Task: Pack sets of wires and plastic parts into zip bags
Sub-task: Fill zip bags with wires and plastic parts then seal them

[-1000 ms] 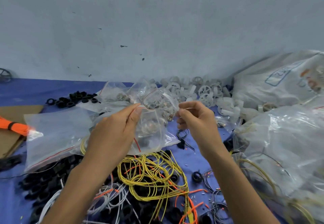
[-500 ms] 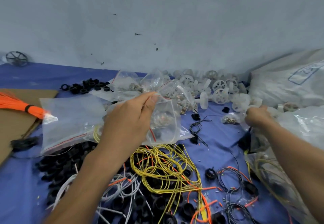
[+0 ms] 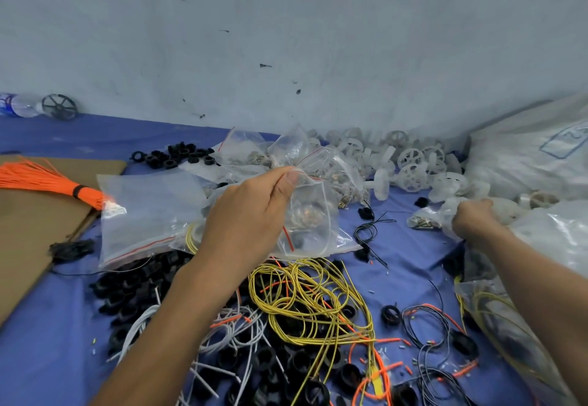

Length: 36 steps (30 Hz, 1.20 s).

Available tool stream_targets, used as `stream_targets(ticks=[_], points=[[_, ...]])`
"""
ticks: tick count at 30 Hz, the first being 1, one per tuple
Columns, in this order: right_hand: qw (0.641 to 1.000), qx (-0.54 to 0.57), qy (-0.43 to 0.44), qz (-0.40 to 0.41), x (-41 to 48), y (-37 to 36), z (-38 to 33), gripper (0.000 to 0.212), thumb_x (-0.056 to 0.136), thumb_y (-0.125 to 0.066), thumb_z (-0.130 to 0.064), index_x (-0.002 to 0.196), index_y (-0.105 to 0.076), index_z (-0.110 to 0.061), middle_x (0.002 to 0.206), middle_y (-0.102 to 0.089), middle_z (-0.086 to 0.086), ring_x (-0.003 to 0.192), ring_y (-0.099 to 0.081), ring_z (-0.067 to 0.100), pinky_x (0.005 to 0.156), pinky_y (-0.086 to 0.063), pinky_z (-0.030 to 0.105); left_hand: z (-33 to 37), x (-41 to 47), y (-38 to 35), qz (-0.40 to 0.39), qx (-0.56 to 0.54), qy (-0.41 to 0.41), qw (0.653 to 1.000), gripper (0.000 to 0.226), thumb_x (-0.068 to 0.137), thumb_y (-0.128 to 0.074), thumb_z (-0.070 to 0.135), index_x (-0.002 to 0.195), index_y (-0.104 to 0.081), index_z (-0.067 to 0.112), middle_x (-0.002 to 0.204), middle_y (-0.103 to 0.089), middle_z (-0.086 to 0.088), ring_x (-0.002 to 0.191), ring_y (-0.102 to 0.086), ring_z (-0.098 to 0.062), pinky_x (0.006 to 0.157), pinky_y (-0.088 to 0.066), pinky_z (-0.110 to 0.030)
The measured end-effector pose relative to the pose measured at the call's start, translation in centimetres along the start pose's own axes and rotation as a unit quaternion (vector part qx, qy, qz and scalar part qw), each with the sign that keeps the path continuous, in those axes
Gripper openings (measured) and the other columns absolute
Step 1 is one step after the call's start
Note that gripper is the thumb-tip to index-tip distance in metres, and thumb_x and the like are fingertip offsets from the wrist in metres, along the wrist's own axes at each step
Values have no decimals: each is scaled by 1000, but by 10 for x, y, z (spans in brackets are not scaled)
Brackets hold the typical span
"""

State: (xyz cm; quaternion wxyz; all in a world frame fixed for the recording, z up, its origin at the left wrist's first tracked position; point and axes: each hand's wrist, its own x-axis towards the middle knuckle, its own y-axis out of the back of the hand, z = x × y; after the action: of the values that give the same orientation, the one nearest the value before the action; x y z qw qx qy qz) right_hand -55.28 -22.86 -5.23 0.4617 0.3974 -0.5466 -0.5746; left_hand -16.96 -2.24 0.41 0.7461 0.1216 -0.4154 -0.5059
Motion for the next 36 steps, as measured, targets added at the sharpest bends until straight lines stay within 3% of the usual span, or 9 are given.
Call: stream_targets(ticks=[5, 8, 11, 14, 16, 20, 25, 29, 36], points=[[984, 95, 94, 114, -28, 37, -34, 27, 88, -55, 0, 109, -72, -2, 110, -61, 28, 103, -56, 40, 88, -51, 42, -2, 2, 1, 2, 13, 6, 1000, 45, 102, -29, 58, 129, -61, 40, 58, -51, 38, 60, -50, 0, 56, -36, -22], [931, 321, 132, 116, -70, 79, -62, 28, 90, -55, -2, 104, -75, -14, 105, -69, 16, 77, -62, 29, 67, -51, 37, -2, 1, 2, 0, 13, 9, 1000, 46, 101, -28, 58, 129, -60, 40, 63, -51, 42, 58, -46, 0, 57, -36, -25], [736, 649, 190, 41, -139, 109, -80, 22, 89, -61, -6, 93, -77, -20, 98, -74, 6, 75, -70, 20, 67, -54, 25, -2, 1, 3, 0, 6, 14, 1000, 47, 100, -28, 59, 130, -60, 41, 67, -54, 40, 59, -48, -2, 60, -38, -29], [569, 768, 289, -51, -204, 122, -89, 18, 79, -65, -9, 88, -79, -16, 94, -75, 3, 75, -69, 16, 73, -54, 21, -2, 1, 5, 4, -1, 26, 1000, 46, 99, -29, 60, 127, -60, 41, 52, -52, 24, 67, -57, -10, 64, -45, -31], [582, 733, 338, -93, -221, 124, -99, 21, 80, -60, -8, 87, -78, -17, 90, -74, 3, 72, -66, 15, 72, -53, 21, -2, 3, 7, 3, -1, 28, 1000, 46, 99, -28, 61, 125, -61, 41, 65, -60, 21, 77, -61, -13, 67, -49, -31], [707, 594, 363, -125, -227, 118, -113, 29, 82, -53, -10, 82, -77, -25, 81, -66, 16, 64, -59, 10, 64, -49, 17, -2, 3, 6, 5, 11, 24, 1000, 44, 100, -26, 60, 122, -60, 43, 61, -59, 20, 63, -56, -3, 58, -43, -28], [806, 456, 362, -103, -228, 96, -128, 31, 89, -51, -15, 86, -72, -38, 51, -48, -1, 47, -41, 24, 47, -34, 33, 4, -1, 4, -12, 34, 19, 999, 43, 100, -29, 61, 123, -60, 44, 59, -55, 18, 72, -59, -12, 62, -45, -29], [802, 472, 364, -38, -231, 86, -149, 30, 93, -52, -15, 101, -71, -38, 63, -61, -4, 46, -48, 12, 45, -39, 24, 10, -4, 4, -14, 66, -9, 998, 36, 100, -29, 60, 123, -53, 47, 89, -71, 10, 86, -64, -18, 68, -50, -34], [734, 580, 350, -52, -226, 84, -151, 32, 91, -55, -8, 102, -74, -31, 84, -71, -18, 75, -66, 4, 70, -55, 30, 5, -2, 7, -1, 56, 6, 998, 36, 100, -29, 59, 121, -56, 45, 68, -60, 16, 76, -59, -16, 66, -48, -34]])
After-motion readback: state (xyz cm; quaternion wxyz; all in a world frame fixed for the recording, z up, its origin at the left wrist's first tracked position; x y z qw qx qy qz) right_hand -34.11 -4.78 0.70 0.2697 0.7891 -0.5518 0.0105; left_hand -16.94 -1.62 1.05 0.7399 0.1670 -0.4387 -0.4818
